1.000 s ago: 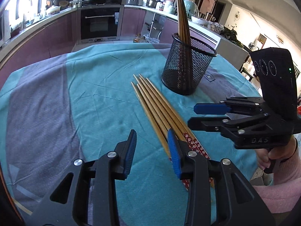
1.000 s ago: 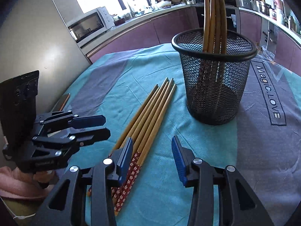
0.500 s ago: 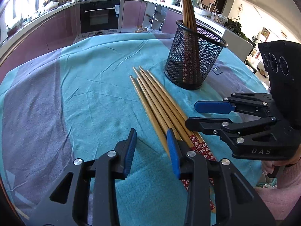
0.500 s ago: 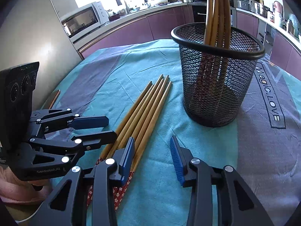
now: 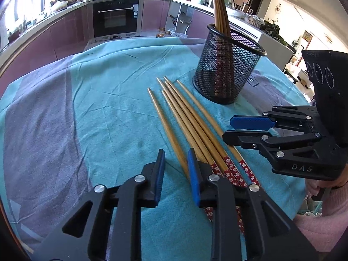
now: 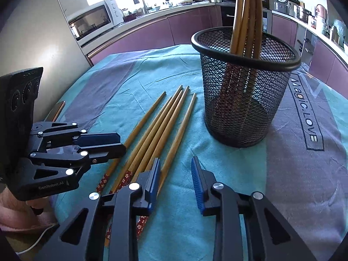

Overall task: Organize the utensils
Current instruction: 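Withdraw both grippers back over the remaining chopsticks, then close the right gripper on a chopstick while the left gripper grasps another, then lift both held chopsticks upright toward the black mesh cup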

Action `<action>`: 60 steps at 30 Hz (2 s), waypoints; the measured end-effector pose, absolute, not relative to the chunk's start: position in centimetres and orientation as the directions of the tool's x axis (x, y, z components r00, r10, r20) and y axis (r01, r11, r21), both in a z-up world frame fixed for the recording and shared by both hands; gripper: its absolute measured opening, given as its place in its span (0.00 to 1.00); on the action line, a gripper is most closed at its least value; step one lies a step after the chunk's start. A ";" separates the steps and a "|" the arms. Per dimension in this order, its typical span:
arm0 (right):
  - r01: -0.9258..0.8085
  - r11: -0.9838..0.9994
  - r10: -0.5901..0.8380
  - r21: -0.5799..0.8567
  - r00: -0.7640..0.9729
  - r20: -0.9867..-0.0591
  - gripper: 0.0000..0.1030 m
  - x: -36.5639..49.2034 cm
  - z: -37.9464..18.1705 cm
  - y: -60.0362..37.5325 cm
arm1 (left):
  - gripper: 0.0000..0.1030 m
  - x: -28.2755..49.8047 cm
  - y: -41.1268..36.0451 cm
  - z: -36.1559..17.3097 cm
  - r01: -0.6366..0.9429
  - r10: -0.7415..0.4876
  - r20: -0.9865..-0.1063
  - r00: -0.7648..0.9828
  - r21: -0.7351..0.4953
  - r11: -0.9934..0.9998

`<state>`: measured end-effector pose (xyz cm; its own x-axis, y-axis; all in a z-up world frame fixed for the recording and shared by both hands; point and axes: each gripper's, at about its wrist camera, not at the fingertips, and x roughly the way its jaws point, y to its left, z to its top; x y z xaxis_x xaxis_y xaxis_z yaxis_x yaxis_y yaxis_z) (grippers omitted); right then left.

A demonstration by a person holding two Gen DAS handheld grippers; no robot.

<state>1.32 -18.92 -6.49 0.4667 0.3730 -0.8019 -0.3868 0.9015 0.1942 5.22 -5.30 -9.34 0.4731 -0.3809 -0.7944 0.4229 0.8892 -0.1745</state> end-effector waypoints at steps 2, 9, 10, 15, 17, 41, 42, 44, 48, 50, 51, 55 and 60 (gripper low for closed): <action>-0.383 0.904 0.366 0.189 0.469 -0.804 0.27 1.6 -6.6 -18.7 | 0.23 5.6 -5.2 -9.3 0.416 -0.376 -0.796 0.473 -0.175 0.893; -0.384 0.914 0.324 0.133 0.492 -0.808 0.26 2.0 -6.6 -17.8 | 0.23 6.9 -5.4 -9.4 0.402 -0.363 -0.803 0.473 -0.170 0.900; -0.385 0.915 0.316 0.121 0.495 -0.809 0.25 2.1 -6.6 -17.6 | 0.22 7.1 -5.4 -9.4 0.401 -0.362 -0.804 0.472 -0.170 0.900; -0.369 0.918 0.325 0.145 0.491 -0.808 0.14 2.5 -6.6 -18.0 | 0.14 7.6 -5.6 -9.5 0.384 -0.355 -0.804 0.478 -0.173 0.907; -0.367 0.914 0.344 0.171 0.481 -0.807 0.09 2.5 -6.6 -18.3 | 0.12 7.9 -5.7 -9.5 0.376 -0.357 -0.803 0.478 -0.180 0.909; -0.412 0.868 0.479 0.279 0.540 -0.693 0.06 -1.2 -2.1 -22.1 | 0.07 4.7 -3.3 -5.4 0.406 -0.467 -0.712 0.525 -0.273 0.872; -0.416 0.863 0.489 0.286 0.547 -0.680 0.06 -1.4 -1.6 -22.4 | 0.07 4.5 -3.2 -5.0 0.411 -0.474 -0.705 0.527 -0.276 0.869; -0.422 0.858 0.500 0.293 0.562 -0.659 0.06 -1.7 -0.9 -22.7 | 0.07 4.2 -3.0 -4.1 0.427 -0.495 -0.689 0.529 -0.288 0.857; -0.425 0.853 0.516 0.305 0.592 -0.619 0.06 -2.2 0.5 -23.4 | 0.07 3.8 -2.7 -2.5 0.452 -0.530 -0.656 0.537 -0.306 0.838; -0.428 0.847 0.527 0.315 0.601 -0.601 0.06 -2.4 1.0 -23.8 | 0.07 3.7 -2.7 -1.8 0.460 -0.539 -0.645 0.542 -0.309 0.832; -0.427 0.848 0.526 0.313 0.612 -0.590 0.06 -2.5 1.4 -24.1 | 0.07 3.6 -2.6 -1.4 0.466 -0.546 -0.637 0.544 -0.312 0.828; -0.427 0.844 0.535 0.324 0.636 -0.557 0.06 -2.7 2.3 -24.9 | 0.07 3.3 -2.5 -0.2 0.482 -0.567 -0.612 0.551 -0.322 0.815; -0.426 0.845 0.534 0.322 0.666 -0.521 0.06 -2.6 3.7 -26.0 | 0.07 3.2 -2.1 1.4 0.492 -0.587 -0.574 0.571 -0.333 0.804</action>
